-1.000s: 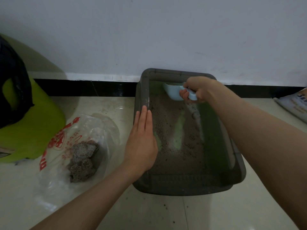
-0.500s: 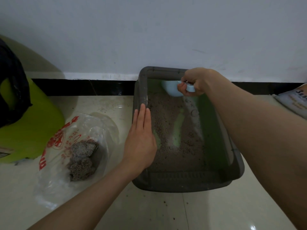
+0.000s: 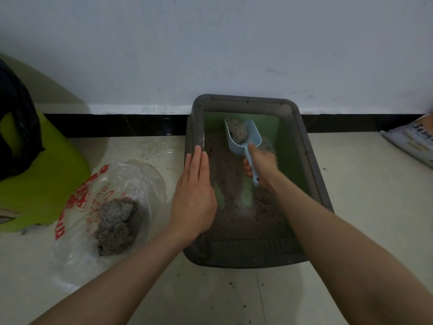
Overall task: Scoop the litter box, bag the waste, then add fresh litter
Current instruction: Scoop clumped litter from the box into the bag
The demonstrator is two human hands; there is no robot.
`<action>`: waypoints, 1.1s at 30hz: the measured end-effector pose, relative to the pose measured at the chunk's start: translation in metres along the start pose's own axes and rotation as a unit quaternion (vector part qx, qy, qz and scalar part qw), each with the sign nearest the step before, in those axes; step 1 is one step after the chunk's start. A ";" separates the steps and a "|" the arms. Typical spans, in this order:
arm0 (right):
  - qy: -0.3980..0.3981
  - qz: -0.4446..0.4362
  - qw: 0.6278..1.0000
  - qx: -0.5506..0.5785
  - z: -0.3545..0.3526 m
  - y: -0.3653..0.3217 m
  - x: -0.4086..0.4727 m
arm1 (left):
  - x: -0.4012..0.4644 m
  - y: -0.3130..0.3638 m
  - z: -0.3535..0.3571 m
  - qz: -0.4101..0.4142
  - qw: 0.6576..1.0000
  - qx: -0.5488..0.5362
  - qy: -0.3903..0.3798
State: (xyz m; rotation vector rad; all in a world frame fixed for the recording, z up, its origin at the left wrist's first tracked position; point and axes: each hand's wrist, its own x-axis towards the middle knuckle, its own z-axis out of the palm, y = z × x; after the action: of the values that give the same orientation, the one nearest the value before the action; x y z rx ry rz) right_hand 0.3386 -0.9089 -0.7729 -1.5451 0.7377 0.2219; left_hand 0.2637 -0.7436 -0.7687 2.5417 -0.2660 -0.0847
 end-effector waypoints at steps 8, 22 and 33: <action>-0.010 -0.052 0.999 -0.004 -0.026 0.013 -0.044 | 0.001 0.003 -0.004 -0.004 1.000 0.014 0.005; -0.157 -0.120 0.979 -0.047 0.027 -0.020 -0.163 | -0.048 -0.079 -0.082 -0.029 0.993 -0.018 0.113; -0.280 -0.067 0.884 -0.369 0.102 0.028 -0.186 | -0.129 -0.193 -0.078 -0.413 0.901 -0.105 0.083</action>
State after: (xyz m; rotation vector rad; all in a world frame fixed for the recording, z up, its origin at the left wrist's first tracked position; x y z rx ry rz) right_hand 0.2084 -0.7523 -0.7067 -2.0929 0.0585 0.8843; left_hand 0.1799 -0.5171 -0.8106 2.2522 0.8537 -0.2038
